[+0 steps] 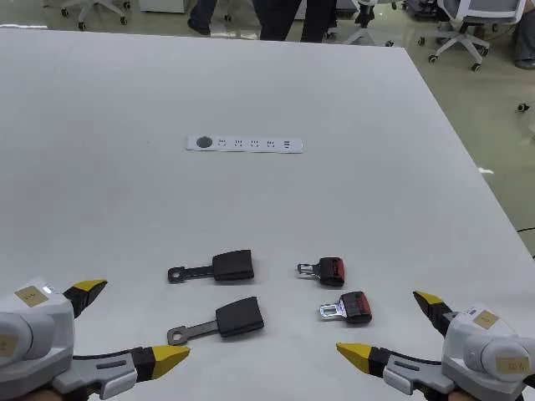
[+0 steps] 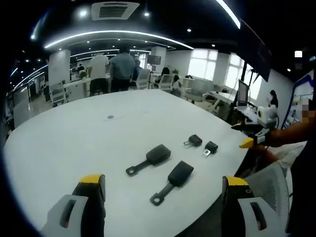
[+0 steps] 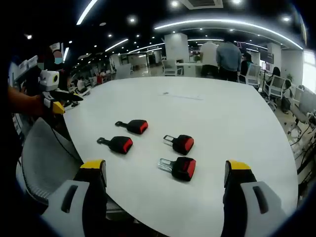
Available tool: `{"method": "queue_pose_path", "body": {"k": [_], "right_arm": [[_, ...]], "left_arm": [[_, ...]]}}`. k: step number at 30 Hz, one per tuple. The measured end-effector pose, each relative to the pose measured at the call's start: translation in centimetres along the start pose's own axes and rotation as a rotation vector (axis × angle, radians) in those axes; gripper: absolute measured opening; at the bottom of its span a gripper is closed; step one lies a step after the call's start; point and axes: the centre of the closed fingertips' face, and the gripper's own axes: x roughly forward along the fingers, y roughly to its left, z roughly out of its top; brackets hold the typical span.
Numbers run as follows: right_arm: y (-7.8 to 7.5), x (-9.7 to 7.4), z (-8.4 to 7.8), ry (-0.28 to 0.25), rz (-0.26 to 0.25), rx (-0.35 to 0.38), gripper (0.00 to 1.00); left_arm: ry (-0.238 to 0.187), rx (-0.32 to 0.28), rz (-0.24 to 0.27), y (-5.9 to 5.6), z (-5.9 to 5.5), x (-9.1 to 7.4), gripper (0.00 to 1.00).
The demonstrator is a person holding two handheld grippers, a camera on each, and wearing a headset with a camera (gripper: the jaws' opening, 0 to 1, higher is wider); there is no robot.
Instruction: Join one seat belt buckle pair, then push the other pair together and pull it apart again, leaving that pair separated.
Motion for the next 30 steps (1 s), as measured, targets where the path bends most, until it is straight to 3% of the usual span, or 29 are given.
{"method": "queue_pose_path", "body": {"k": [16, 22, 30], "right_arm": [[-0.1, 0.4, -0.1, 0.003, -0.002, -0.006, 1.0], [0.0, 0.6, -0.2, 0.008, -0.002, -0.005, 1.0], [0.1, 0.7, -0.6, 0.021, -0.001, -0.002, 1.0]], "left_arm": [[0.001, -0.005, 0.007, 0.3, 0.0, 0.0, 1.0], [0.022, -0.024, 0.008, 0.6, -1.2, 0.3, 1.0], [0.033, -0.033, 0.009, 0.7, -1.7, 0.3, 1.0]]}}
